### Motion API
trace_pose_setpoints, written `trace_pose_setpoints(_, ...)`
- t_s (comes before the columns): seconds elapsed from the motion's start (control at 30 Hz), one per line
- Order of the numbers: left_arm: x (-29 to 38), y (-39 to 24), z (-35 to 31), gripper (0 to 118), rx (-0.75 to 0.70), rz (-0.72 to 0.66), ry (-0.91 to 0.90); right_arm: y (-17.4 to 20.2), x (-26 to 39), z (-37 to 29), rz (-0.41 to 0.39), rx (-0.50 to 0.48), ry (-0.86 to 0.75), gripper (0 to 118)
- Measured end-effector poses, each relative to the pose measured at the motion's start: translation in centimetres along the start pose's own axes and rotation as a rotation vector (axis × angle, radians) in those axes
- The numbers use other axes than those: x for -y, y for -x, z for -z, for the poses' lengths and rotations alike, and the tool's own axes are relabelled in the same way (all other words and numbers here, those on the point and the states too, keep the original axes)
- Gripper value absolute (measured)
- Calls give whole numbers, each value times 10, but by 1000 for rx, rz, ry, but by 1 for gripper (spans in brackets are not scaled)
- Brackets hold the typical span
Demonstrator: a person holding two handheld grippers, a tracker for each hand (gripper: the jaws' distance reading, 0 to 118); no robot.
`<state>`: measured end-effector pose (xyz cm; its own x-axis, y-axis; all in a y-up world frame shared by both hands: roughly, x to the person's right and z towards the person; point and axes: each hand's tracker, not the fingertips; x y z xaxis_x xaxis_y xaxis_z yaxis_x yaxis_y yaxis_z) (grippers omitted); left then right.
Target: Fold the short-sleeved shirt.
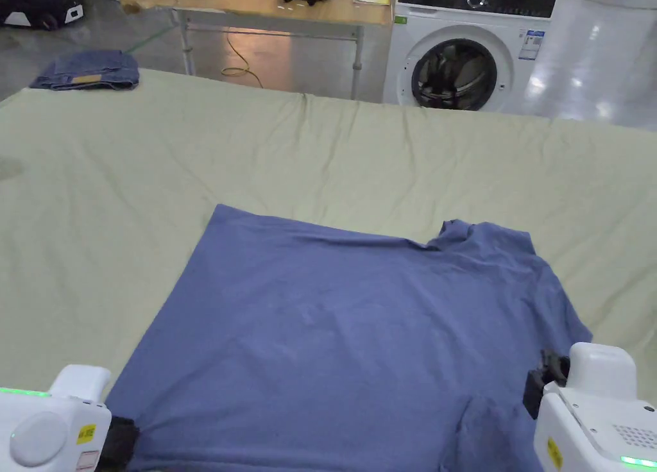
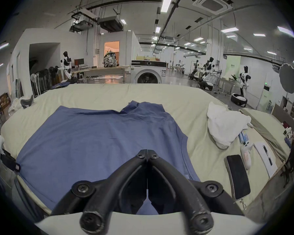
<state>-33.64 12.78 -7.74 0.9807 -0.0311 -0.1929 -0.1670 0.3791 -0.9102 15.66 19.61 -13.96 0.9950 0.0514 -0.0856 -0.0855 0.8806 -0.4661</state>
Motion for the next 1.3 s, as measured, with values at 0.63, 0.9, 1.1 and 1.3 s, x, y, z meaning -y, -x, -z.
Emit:
trace_pose_setpoints(0.63,3,-12,-18,1,73,-2,-29,-63,36,-14,-49,10,458,63)
trace_pose_setpoints(0.9,3,-12,-20,1,71,-3,-30,-64,85,-1,-69,19,568,58)
trace_pose_setpoints(1.1,0,-12,-25,1,77,-10,-57,-68,78,-3,-3,-60,561,7)
trace_pose_setpoints(1.3,-25,-12,-47,1,119,-22,-147,-81,43,-16,72,-87,483,6)
